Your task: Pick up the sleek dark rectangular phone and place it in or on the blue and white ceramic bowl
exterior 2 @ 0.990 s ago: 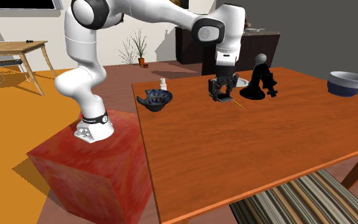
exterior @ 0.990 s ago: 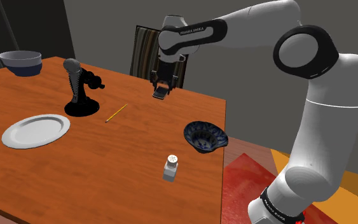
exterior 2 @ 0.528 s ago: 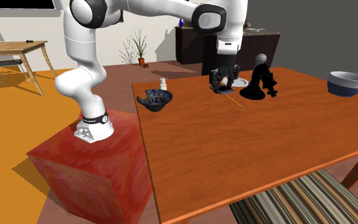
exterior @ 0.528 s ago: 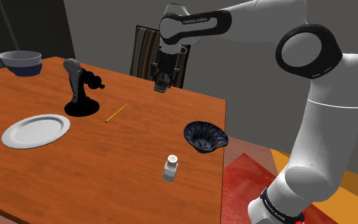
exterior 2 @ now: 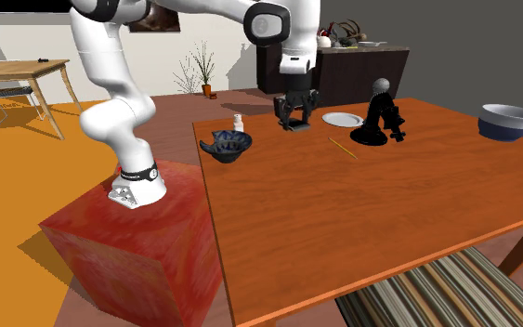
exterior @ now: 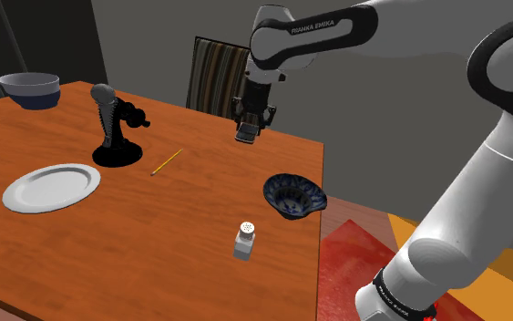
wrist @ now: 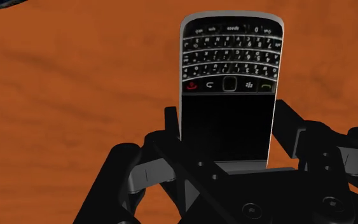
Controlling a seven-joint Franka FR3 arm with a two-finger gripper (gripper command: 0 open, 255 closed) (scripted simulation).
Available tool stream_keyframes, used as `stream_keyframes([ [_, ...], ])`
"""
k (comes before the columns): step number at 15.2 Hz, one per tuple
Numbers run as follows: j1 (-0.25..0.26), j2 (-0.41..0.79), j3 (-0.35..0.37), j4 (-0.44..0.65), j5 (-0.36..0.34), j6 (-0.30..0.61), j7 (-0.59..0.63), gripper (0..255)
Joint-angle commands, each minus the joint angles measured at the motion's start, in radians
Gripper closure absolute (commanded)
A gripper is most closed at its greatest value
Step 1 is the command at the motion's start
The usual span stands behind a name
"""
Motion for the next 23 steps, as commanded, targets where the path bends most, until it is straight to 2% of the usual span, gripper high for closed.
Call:
stream_keyframes([
  [1,-0.002,-0.086,-0.001,-0.102,0.015,0.017,-0.01,255],
  [9,0.017,-0.411,-0.004,-0.424,0.068,0.016,-0.023,255],
  [16,0.052,-0.718,-0.008,-0.651,0.103,-0.063,-0.018,255],
  [17,0.055,-0.744,-0.009,-0.667,0.106,-0.073,-0.016,255],
  [23,0.059,-0.73,-0.001,-0.739,0.115,0.013,-0.022,255],
])
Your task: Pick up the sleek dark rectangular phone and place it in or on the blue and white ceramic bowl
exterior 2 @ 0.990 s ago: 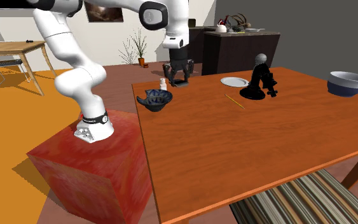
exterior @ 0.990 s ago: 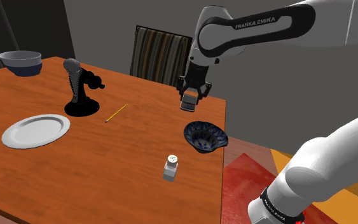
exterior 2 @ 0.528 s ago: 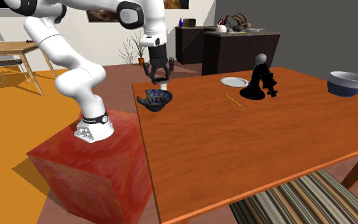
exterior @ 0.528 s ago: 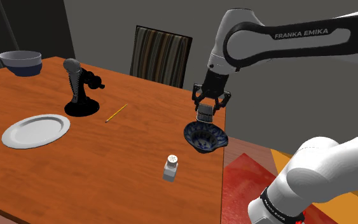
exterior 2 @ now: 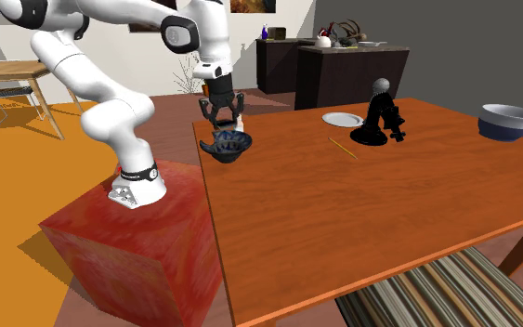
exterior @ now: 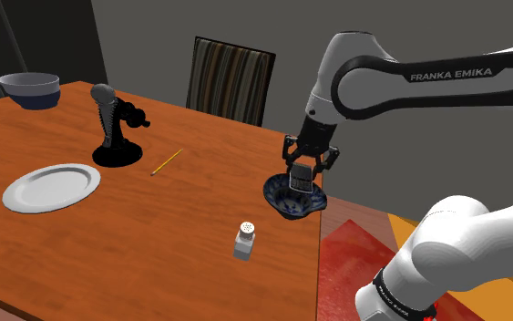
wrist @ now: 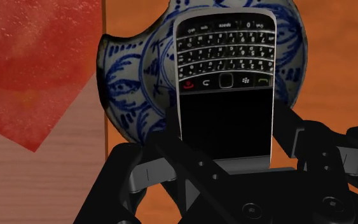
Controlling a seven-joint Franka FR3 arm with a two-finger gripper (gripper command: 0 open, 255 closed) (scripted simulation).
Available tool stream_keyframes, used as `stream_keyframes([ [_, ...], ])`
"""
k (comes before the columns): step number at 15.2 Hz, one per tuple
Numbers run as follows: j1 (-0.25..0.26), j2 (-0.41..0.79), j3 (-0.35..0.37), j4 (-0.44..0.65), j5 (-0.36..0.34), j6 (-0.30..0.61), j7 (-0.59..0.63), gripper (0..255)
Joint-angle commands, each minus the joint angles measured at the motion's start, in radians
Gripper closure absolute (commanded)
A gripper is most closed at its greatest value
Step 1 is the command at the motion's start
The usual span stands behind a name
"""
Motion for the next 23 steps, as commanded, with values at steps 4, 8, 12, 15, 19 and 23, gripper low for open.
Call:
stream_keyframes([
  [4,0.003,0.019,0.008,-0.057,0.009,0.076,-0.004,255],
  [8,0.006,0.042,0.015,-0.102,0.016,0.145,-0.009,255],
  [12,0.006,0.042,0.015,-0.102,0.016,0.145,-0.009,255],
  [15,0.006,0.042,0.015,-0.102,0.016,0.145,-0.009,255],
  [19,0.006,0.042,0.015,-0.102,0.016,0.145,-0.009,0],
  [23,0.004,0.026,0.009,-0.078,0.011,0.104,-0.008,0],
])
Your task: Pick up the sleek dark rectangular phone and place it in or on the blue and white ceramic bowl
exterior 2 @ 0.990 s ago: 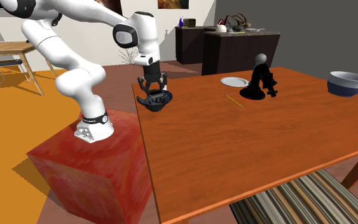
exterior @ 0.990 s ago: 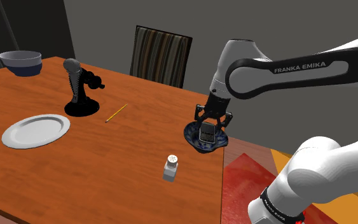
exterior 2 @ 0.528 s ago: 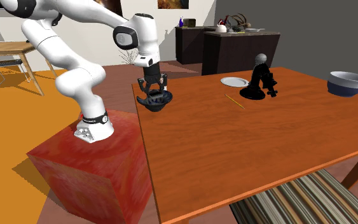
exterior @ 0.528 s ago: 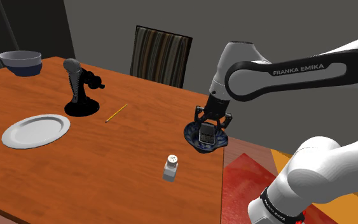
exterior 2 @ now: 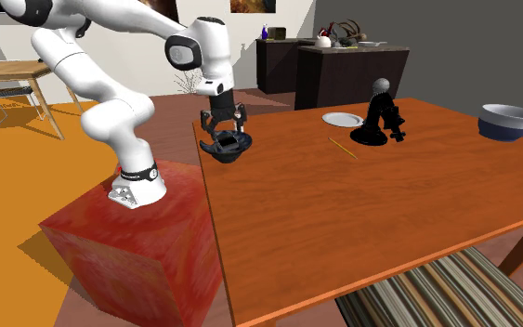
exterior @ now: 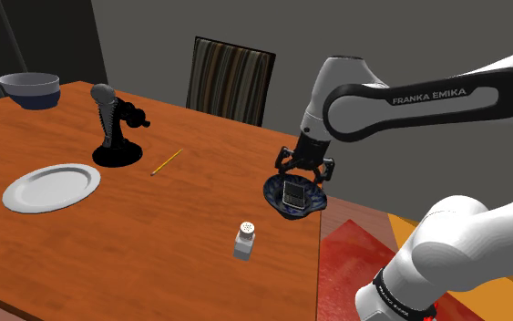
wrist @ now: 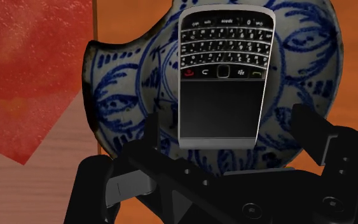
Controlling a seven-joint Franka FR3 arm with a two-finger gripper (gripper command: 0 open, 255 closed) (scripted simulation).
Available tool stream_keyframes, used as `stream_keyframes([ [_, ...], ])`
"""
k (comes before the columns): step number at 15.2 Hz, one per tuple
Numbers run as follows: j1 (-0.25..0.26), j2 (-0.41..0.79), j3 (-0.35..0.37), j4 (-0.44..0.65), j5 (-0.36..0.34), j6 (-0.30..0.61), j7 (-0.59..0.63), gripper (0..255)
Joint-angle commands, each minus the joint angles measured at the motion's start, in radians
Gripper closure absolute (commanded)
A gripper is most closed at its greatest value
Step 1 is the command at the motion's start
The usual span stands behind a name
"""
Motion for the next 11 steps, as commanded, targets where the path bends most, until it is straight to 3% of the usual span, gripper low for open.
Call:
stream_keyframes([
  [1,-0.002,-0.028,-0.007,0.035,-0.007,-0.063,0.003,0],
  [3,-0.006,-0.047,-0.016,0.084,-0.015,-0.131,0.004,0],
  [11,-0.006,-0.047,-0.016,0.084,-0.015,-0.131,0.004,0],
])
